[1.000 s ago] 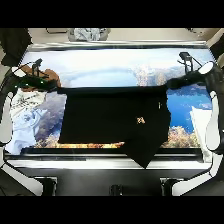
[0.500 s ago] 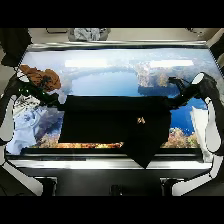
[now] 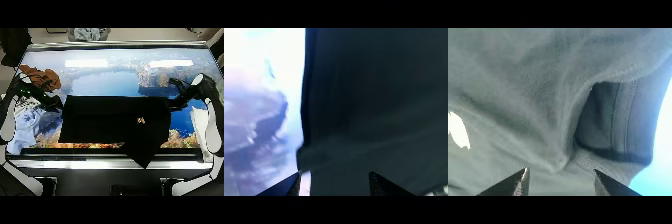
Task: Fold the shirts.
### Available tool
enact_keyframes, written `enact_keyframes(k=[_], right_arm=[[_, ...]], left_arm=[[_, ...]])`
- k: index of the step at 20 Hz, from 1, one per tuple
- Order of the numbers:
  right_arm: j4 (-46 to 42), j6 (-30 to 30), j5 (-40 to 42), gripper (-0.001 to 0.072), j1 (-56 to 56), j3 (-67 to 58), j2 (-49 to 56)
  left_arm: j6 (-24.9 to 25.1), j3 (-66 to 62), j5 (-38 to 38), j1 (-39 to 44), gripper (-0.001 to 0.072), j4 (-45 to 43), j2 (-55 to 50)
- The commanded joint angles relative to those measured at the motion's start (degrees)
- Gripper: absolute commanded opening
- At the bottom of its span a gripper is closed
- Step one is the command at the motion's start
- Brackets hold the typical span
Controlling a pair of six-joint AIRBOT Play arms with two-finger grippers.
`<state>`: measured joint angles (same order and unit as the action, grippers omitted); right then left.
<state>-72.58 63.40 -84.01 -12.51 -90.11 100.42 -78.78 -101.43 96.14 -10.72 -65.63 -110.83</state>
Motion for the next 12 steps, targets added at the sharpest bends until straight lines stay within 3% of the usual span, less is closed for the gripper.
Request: enact_keyframes(k=[1, 5, 6, 8, 12], right_arm=[[-0.13, -2.51, -3.91, 0.0495, -2.54, -0.11, -4.33], [-0.59, -4.72, -12.48, 0.0499, -11.23, 3.02, -10.82], [-1.51, -5.25, -11.13, 0.0499, -12.20, 7.08, -13.22], [-2.95, -5.57, -6.45, 0.0498, -12.57, 18.64, -18.80], [-2.40, -8.28, -2.58, 0.0497, -12.57, 31.78, -24.09]], left_arm=[[-1.16, -0.09, 4.04, -1.46, 0.0514, -0.20, 1.84], [-2.27, 4.74, 3.87, -5.90, 0.0513, -0.66, 9.60], [-2.23, 9.42, 2.36, -6.56, 0.0513, -0.66, 12.22], [-1.51, 22.97, -1.88, -7.02, 0.0446, -0.61, 18.43], [4.39, 45.70, -13.25, -7.39, 0.0447, -0.63, 28.06]])
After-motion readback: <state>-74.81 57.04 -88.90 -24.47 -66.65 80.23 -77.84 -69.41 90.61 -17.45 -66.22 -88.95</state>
